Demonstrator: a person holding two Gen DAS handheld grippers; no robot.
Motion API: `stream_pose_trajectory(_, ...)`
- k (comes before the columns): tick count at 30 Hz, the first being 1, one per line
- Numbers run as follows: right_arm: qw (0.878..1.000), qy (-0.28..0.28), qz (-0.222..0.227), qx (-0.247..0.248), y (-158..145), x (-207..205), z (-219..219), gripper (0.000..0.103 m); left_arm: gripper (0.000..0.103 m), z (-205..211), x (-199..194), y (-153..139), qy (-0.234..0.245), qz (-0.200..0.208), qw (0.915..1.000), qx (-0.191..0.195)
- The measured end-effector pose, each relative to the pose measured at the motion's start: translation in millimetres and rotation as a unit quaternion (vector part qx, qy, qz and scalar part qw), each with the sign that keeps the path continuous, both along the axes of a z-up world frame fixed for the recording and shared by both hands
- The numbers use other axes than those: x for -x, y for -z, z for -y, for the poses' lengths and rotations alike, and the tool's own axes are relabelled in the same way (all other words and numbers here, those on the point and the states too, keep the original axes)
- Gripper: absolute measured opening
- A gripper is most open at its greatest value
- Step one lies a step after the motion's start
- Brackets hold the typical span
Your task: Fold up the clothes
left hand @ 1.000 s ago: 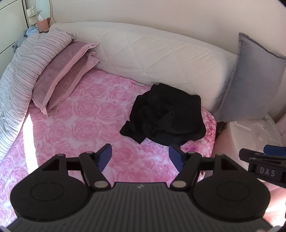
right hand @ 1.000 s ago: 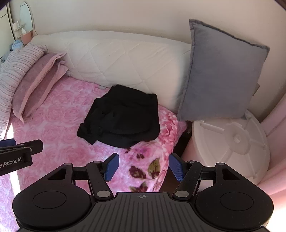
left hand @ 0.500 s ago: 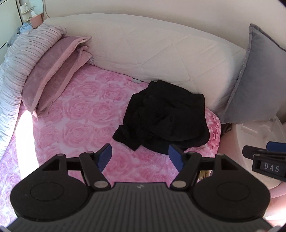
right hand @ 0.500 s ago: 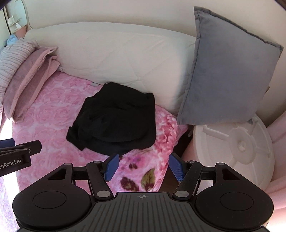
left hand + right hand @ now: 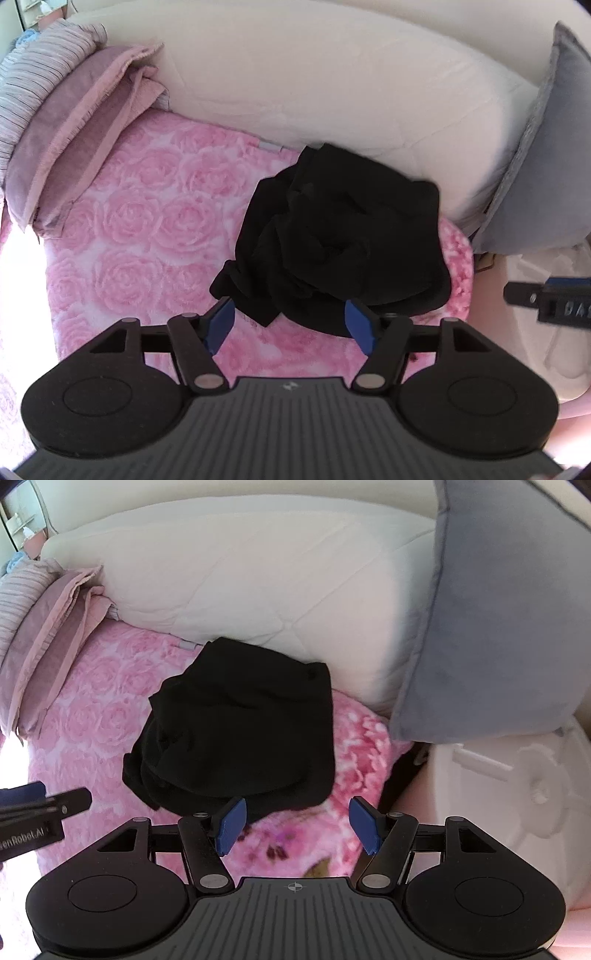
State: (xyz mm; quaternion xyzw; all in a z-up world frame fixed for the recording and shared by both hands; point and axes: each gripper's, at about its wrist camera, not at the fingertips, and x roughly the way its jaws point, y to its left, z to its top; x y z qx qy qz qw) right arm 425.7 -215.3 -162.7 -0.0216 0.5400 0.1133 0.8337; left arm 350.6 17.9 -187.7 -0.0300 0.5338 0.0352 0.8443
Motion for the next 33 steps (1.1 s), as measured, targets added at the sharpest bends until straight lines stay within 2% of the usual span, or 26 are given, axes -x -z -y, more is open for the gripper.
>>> stream_pose_trajectory(6,1.000,-0.007,-0.024,0.010,39,-30,-4,0.065,0.055,-21,-17,42,-0.011,-0.024,0.9992,0.031)
stream_pose_trajectory(12,0.998,0.000,-0.054,0.017,86,-54,-3,0.065,0.055,-42,-33,83,-0.030,-0.037,0.9967,0.066)
stream_pose_trajectory(21,0.997,0.013,-0.075,0.030,140,-86,-7,0.065,0.056,-40,-58,140,0.034,-0.038,0.9957,0.077)
stream_pose_trajectory(26,0.994,0.045,-0.096,0.008,166,-100,-4,0.065,0.055,-48,-68,165,0.016,-0.039,0.9932,0.109)
stream_pose_trajectory(28,0.992,0.059,-0.112,0.000,178,-104,-2,0.065,0.046,-51,-72,172,0.007,-0.041,0.9901,0.134)
stream_pose_trajectory(29,0.991,0.062,-0.118,-0.003,182,-106,-2,0.065,0.036,-52,-73,174,0.005,-0.041,0.9882,0.148)
stream_pose_trajectory(30,0.991,0.062,-0.119,-0.008,184,-106,-2,0.064,0.031,-53,-74,174,0.003,-0.039,0.9874,0.153)
stream_pose_trajectory(31,0.992,0.054,-0.116,-0.014,184,-105,-3,0.056,0.026,-52,-74,174,0.005,-0.037,0.9867,0.158)
stream_pose_trajectory(32,0.992,0.044,-0.114,-0.020,182,-104,-5,0.031,0.013,-51,-73,171,0.006,-0.034,0.9867,0.159)
stream_pose_trajectory(33,0.993,0.031,-0.111,-0.017,179,-104,-9,0.027,0.008,-51,-72,168,0.007,-0.031,0.9870,0.157)
